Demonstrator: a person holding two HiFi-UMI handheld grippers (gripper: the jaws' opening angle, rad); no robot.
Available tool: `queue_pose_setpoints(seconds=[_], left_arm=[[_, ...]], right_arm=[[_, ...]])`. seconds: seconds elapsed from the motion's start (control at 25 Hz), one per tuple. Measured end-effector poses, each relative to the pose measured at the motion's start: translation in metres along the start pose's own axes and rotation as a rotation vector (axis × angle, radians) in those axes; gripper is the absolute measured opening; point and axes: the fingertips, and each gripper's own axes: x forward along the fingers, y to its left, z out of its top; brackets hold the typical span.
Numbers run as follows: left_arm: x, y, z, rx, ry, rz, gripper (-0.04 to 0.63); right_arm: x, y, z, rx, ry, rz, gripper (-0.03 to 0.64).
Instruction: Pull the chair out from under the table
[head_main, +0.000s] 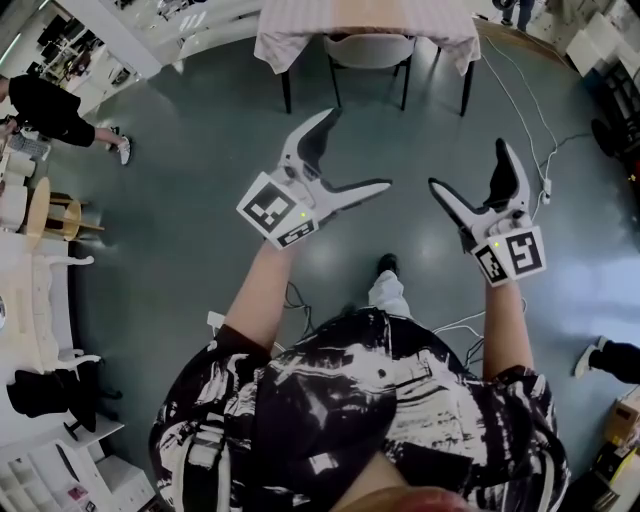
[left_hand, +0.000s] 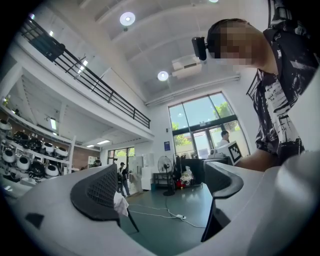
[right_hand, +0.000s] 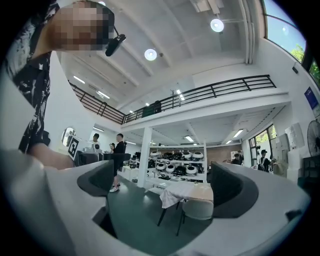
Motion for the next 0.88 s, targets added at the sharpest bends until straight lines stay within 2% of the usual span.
queue_pose_setpoints(seconds=[0.24,0.4,0.6,0.88], left_arm=[[0.050,0.054,-0.013,0.026,0.015,0.032,0.531],[0.085,0.098,-0.039,0.038,0.015,0.062,0.531],[0.137,0.117,-0.033,0.043,0.019,0.085,0.531],[0.146,0.158,-0.055,0.026,0.048,0.078,0.531]], right_arm=[[0.049,-0.061,-0.015,0.011,-0.013,0.043,0.574],[0.086,-0.100,-0.045,0.019,-0.007,0.082,0.574],[0.103,-0.151,-0.039,0.027,-0.007,0.119,0.574],[0.145,-0.166,-0.062,0.046,0.001,0.118,0.574]])
